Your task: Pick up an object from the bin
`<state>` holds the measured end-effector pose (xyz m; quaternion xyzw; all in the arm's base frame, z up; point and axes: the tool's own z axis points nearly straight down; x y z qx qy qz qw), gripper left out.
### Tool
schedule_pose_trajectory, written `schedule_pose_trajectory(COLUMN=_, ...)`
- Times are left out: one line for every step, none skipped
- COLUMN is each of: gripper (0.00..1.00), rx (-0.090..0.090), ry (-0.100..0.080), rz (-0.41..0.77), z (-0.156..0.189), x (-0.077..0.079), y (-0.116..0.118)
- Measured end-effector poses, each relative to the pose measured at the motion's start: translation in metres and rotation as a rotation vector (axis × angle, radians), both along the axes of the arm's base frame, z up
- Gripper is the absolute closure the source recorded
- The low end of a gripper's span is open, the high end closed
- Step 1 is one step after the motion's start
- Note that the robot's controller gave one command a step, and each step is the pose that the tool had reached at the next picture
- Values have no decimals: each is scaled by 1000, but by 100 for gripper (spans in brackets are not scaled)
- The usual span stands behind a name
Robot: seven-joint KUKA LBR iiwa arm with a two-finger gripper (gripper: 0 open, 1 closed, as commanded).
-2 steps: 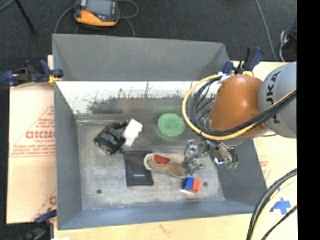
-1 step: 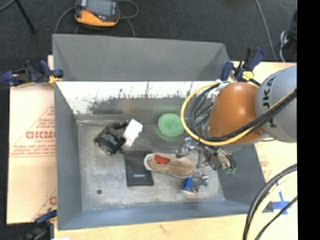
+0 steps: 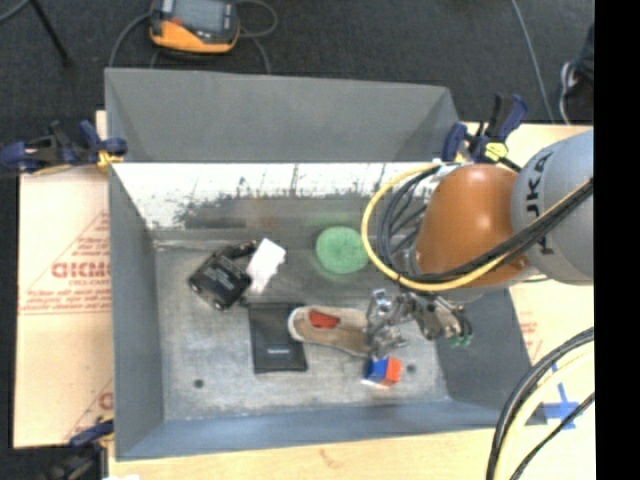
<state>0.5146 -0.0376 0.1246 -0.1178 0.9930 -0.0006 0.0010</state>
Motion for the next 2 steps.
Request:
schedule_pose_trajectory(gripper=0, rx=0, ry=0, rz=1, z=0, x=0, y=0)
schedule_pose_trajectory(gripper=0, rx=0, ry=0, rz=2, z=0, x=0, y=0)
